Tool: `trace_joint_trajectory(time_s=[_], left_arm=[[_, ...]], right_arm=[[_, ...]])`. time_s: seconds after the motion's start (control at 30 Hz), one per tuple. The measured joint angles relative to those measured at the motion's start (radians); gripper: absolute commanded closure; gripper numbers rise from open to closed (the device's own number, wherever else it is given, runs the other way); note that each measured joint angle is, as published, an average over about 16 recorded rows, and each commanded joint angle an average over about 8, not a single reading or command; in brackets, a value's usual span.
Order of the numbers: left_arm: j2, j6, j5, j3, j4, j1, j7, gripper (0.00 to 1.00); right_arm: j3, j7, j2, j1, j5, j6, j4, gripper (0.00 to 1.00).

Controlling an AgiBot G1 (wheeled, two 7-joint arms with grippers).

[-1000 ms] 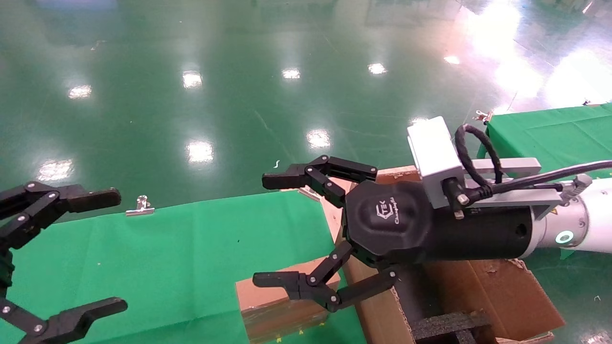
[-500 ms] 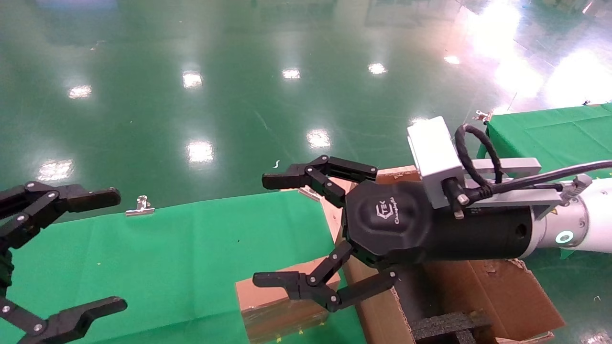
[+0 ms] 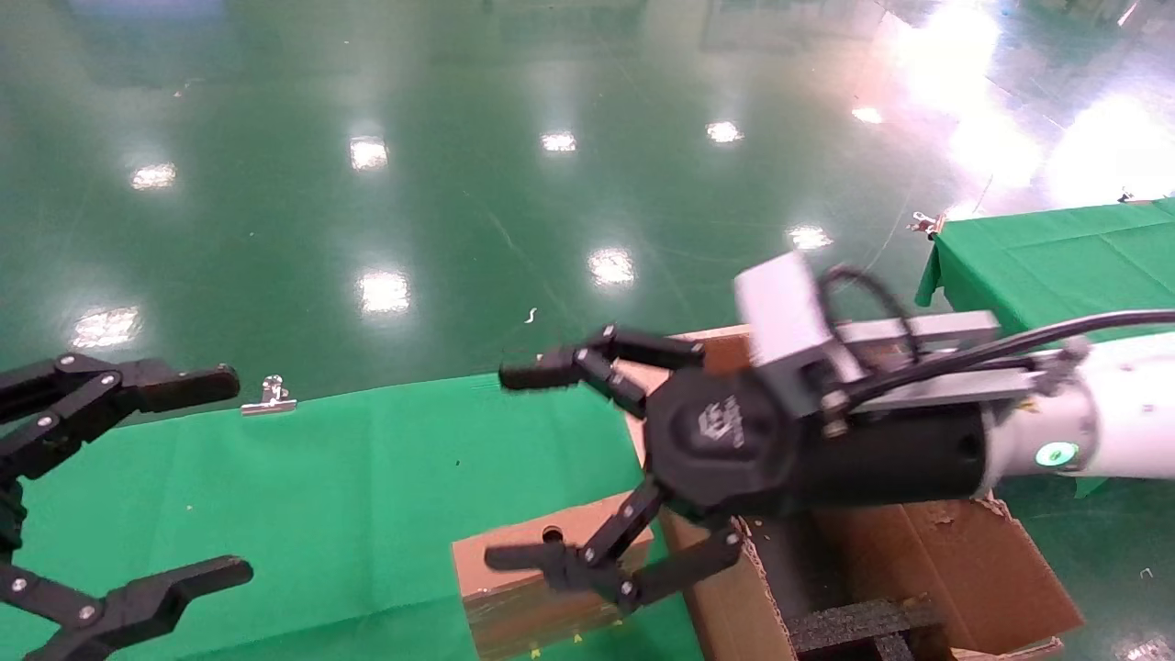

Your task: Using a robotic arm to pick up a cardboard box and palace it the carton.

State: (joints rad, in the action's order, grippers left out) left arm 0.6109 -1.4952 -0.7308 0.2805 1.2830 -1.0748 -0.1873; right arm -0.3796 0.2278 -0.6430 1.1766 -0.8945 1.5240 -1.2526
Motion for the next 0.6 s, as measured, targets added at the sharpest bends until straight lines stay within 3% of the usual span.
trace_joint_trajectory(time_s=[0.33, 0.6], left_arm=[[0.0, 0.0, 0.0, 0.001, 0.0, 0.0, 0.0, 1.0], [0.0, 0.0, 0.001, 0.001, 0.0, 0.0, 0.001, 1.0]], right_arm=[[-0.178, 0.016, -0.106, 0.183, -0.276, 0.045, 0.11, 0.0], [-0.312, -0.016, -0.204, 0.293, -0.425, 0.051, 0.212, 0.0]])
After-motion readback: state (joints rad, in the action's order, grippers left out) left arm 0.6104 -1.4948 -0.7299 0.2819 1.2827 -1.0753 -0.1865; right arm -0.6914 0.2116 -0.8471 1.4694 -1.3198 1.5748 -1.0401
